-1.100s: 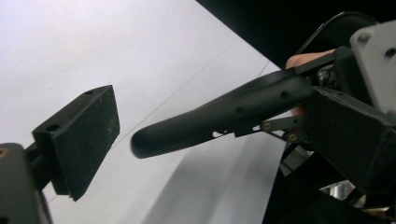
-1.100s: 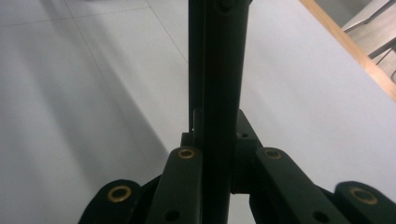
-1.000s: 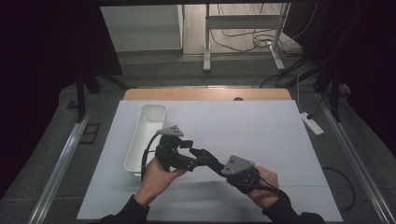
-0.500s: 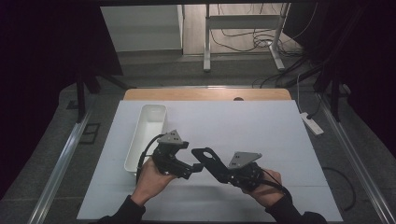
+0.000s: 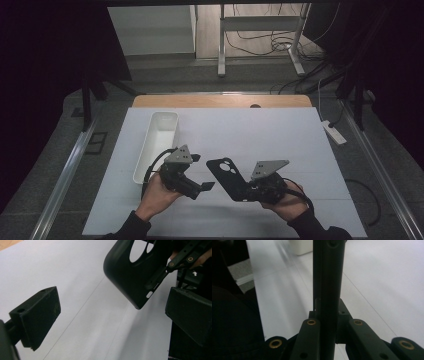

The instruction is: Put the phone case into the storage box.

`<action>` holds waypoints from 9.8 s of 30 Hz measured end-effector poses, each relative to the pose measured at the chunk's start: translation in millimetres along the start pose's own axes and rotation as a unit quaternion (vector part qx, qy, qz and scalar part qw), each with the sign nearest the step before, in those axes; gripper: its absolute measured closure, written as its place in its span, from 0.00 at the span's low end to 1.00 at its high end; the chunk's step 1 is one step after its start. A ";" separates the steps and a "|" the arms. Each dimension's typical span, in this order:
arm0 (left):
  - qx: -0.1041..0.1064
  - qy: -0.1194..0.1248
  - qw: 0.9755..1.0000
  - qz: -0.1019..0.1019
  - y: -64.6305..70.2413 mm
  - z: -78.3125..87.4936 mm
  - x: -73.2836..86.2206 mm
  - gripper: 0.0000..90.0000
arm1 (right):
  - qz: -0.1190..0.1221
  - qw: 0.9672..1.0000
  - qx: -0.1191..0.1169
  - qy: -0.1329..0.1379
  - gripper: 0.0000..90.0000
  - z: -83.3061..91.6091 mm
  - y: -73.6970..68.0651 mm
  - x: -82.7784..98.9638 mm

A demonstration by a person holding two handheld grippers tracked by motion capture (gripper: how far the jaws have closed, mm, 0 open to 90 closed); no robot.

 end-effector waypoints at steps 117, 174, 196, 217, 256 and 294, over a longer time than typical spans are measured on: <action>-0.010 -0.002 0.999 0.045 -48.5 48.7 -10.7 0.92 | -0.073 0.990 0.111 -0.036 0.00 32.9 20.0 44.8; -0.073 -0.024 0.996 0.051 -113.3 102.5 -35.1 0.92 | -0.199 0.957 0.210 -0.010 0.00 107.2 29.3 118.8; -0.120 -0.037 0.991 0.051 -146.3 135.7 -38.1 0.92 | -0.199 0.958 0.206 -0.009 0.00 107.8 28.6 119.2; -0.158 -0.044 0.985 0.059 -176.5 154.9 -28.9 0.92 | -0.194 0.959 0.207 -0.006 0.00 107.7 27.8 118.7; -0.187 -0.071 0.977 0.075 -225.5 112.2 -7.9 0.92 | -0.198 0.959 0.201 -0.001 0.00 108.6 28.2 118.9; -0.204 -0.097 0.973 0.051 -260.0 67.1 4.5 0.92 | -0.204 0.960 0.194 -0.003 0.00 108.0 28.3 119.8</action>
Point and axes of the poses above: each handheld gripper's, and its own axes: z roughly backward along the jaws, x roughly out of its underside, y roughly to its right, the point moved 8 cm from there along -z, roughly forward along the jaws, and after that the axes turned 6 degrees about -x, right-handed, at the moved point
